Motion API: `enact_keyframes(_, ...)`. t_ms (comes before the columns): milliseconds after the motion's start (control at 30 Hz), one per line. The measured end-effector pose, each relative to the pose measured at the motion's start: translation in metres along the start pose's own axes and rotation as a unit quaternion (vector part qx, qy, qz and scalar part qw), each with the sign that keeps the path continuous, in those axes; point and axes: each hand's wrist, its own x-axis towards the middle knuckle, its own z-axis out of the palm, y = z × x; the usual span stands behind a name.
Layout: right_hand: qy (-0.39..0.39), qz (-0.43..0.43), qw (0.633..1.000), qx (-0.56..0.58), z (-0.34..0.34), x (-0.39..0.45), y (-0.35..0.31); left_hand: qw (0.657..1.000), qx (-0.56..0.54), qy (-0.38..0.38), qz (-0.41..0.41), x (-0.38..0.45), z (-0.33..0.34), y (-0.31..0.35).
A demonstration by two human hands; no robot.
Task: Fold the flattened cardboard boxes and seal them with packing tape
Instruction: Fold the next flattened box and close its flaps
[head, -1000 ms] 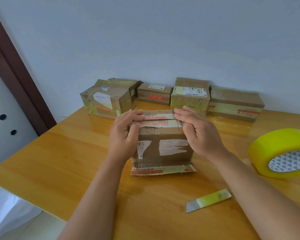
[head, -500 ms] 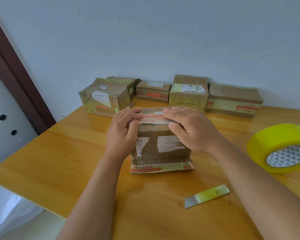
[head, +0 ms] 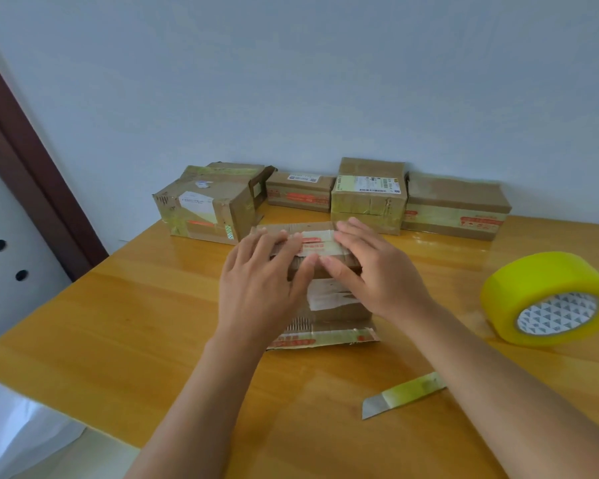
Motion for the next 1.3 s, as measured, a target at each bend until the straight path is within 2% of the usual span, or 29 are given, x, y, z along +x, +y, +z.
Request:
enact_keyframes(67,0.038,0.019,0.999,-0.028,0.0,-0.006,-0.002,0.998,0.005,-0.046,-0.034,-0.002,-0.006,0.006)
enact_keyframes(200,0.058,0.059,0.996,-0.016,-0.002,-0.016,-0.011,0.989,-0.012,-0.136,-0.061,-0.002,-0.015,0.016)
enact_keyframes(400,0.086,0.146,0.981,0.097,-0.003,-0.022,-0.034,0.982,-0.031,-0.171,-0.071,0.002,-0.019,0.013)
enact_keyframes(500,0.058,0.166,0.978,0.116,-0.016,-0.021,-0.042,0.978,-0.048,-0.189,-0.078,0.004,-0.022,0.016)
enact_keyframes(600,-0.032,0.153,0.988,0.015,-0.042,-0.023,-0.036,0.974,-0.063,-0.202,-0.082,0.006,-0.021,0.013)
enact_keyframes(700,-0.071,0.133,0.984,-0.099,-0.08,-0.034,-0.014,0.974,-0.071,-0.198,-0.089,0.007,-0.016,0.011)
enact_keyframes(800,-0.095,0.14,0.958,-0.233,-0.111,-0.051,0.02,0.973,-0.076,-0.201,-0.08,0.01,-0.013,0.014)
enact_keyframes(867,-0.115,0.179,0.931,-0.295,-0.123,-0.062,0.042,0.975,-0.078,-0.197,-0.062,0.013,-0.011,0.019)
enact_keyframes(1000,-0.132,0.251,0.912,-0.295,-0.133,-0.078,0.067,0.973,-0.096,-0.198,-0.065,0.014,-0.01,0.029)
enact_keyframes(1133,-0.111,0.238,0.92,-0.292,-0.142,-0.083,0.072,0.973,-0.114,-0.177,-0.091,0.011,-0.007,0.035)
enact_keyframes(1300,-0.114,0.221,0.924,-0.292,-0.145,-0.084,0.08,0.98,-0.121,-0.137,-0.076,0.013,0.006,0.03)
